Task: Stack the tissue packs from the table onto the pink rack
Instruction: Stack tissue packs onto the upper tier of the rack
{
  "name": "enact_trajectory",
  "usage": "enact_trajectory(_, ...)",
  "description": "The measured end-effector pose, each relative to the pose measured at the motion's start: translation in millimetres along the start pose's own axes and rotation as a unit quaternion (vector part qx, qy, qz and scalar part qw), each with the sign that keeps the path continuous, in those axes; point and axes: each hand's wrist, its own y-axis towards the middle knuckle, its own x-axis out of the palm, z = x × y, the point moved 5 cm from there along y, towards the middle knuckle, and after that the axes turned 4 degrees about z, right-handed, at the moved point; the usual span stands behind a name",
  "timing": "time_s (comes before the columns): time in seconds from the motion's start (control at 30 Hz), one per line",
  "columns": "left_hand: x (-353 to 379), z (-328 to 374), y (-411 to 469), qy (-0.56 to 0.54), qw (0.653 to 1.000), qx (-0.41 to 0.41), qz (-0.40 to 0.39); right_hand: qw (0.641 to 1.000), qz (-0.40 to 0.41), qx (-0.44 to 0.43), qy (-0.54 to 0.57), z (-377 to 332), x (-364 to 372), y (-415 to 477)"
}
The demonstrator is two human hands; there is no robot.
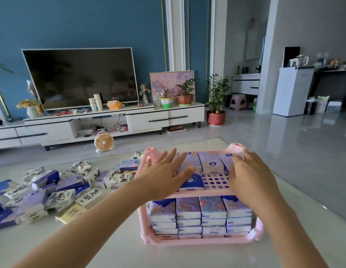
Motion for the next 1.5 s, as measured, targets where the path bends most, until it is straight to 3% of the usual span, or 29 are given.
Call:
enact_trajectory(0.1,8.3,-1.6,0.7,0.068,0.997,0.007,-0.041,0.998,-0.05,0.017,-0.02,-5.9,1.3,0.9)
enact_trajectory(0.27,10.3,-0.8,-0.6,0.058,0.994,0.002,-0.092,0.995,-0.097,-0.007,-0.034,-2.9,8.8,13.3)
enact_trajectory(0.43,11.7,-1.5,-0.8,0.038,0.994,-0.004,-0.1,0.992,-0.107,-0.05,-0.032,-10.4,14.8,18.5)
enact_trajectory(0.63,11.7,-2.2,0.5,0.024,0.995,-0.005,-0.1,0.991,-0.127,-0.038,-0.008,-7.2,15.7,19.7)
enact_trajectory(0.93,10.2,-3.4,0.4,0.02,0.996,-0.02,-0.084,0.998,0.004,-0.031,0.055,-9.9,11.7,7.6)
enact_trajectory(1.0,3.5,-0.8,-1.9,-0.007,0.999,-0.019,-0.046,0.991,0.059,-0.04,0.112,-14.6,0.2,2.8)
enact_trajectory(1.07,-11.5,2.3,-9.5,-0.078,0.996,-0.001,0.043,0.977,0.068,-0.036,0.201,-21.4,-6.3,-2.3)
enact_trajectory(1.17,-35.6,-11.6,-37.4,-0.173,0.962,0.021,0.208,0.952,0.057,-0.058,0.294,-35.8,-7.9,-10.4)
enact_trajectory(1.27,-40.6,-54.1,-75.1,-0.162,0.934,-0.003,0.319,0.924,0.055,-0.097,0.365,-59.5,-15.8,-25.0)
enact_trajectory(1.37,-23.3,-106.1,-111.1,-0.136,0.93,-0.047,0.338,0.878,0.014,-0.139,0.459,-95.0,-22.1,-46.3)
enact_trajectory(1.5,17.5,-164.2,-146.3,-0.142,0.939,-0.13,0.286,0.811,-0.085,-0.17,0.553,-146.7,-10.4,-77.2)
